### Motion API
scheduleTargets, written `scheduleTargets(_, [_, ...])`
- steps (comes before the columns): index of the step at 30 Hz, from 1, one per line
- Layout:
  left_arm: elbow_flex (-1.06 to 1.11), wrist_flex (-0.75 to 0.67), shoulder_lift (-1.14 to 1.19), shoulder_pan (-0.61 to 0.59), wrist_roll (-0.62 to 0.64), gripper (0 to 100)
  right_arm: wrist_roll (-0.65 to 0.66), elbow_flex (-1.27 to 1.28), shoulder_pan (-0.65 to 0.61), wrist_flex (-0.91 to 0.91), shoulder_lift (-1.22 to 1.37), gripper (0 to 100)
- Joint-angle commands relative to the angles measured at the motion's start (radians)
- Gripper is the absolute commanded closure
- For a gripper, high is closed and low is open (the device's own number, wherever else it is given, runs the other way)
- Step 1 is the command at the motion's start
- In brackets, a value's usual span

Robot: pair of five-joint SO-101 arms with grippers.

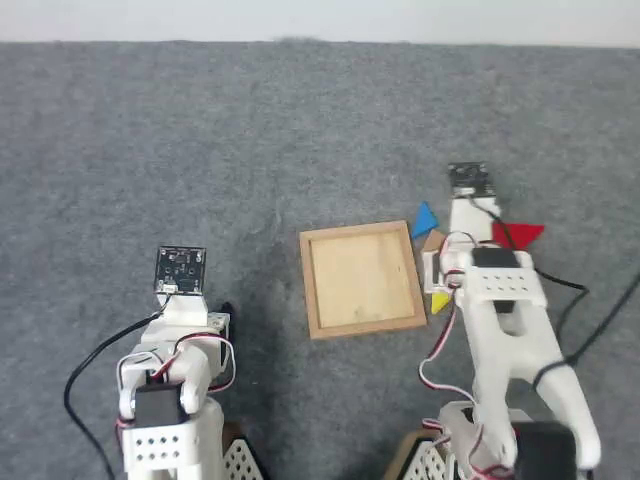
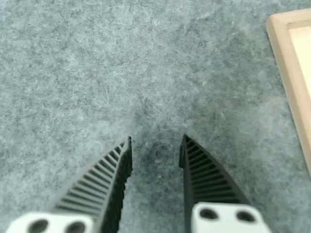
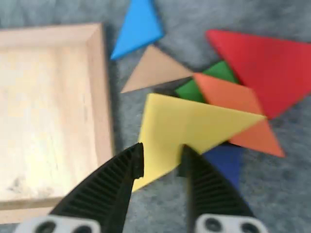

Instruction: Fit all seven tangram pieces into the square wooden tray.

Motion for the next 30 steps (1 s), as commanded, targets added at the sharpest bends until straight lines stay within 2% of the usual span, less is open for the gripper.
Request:
scheduleTargets(1, [-0.012,0.006,-0.011,0.008,-0.008,85,0.014,-0.054,-0.007,0.028,-0.073,73.6])
scheduleTargets(4, [-0.012,0.006,-0.011,0.005,-0.008,85,0.011,-0.084,-0.031,0.031,-0.058,72.7])
scheduleTargets(7, [-0.012,0.006,-0.011,0.008,-0.009,85,-0.051,-0.126,-0.028,0.033,-0.005,72.5])
scheduleTargets(15, [-0.012,0.006,-0.011,0.006,-0.009,85,-0.103,-0.292,-0.039,0.038,0.262,72.4])
scheduleTargets(26, [-0.012,0.006,-0.011,0.006,-0.009,85,-0.091,-0.446,-0.036,0.059,0.538,72.4])
scheduleTargets(30, [-0.012,0.006,-0.011,0.006,-0.009,85,-0.035,-0.466,-0.038,0.122,0.579,72.5])
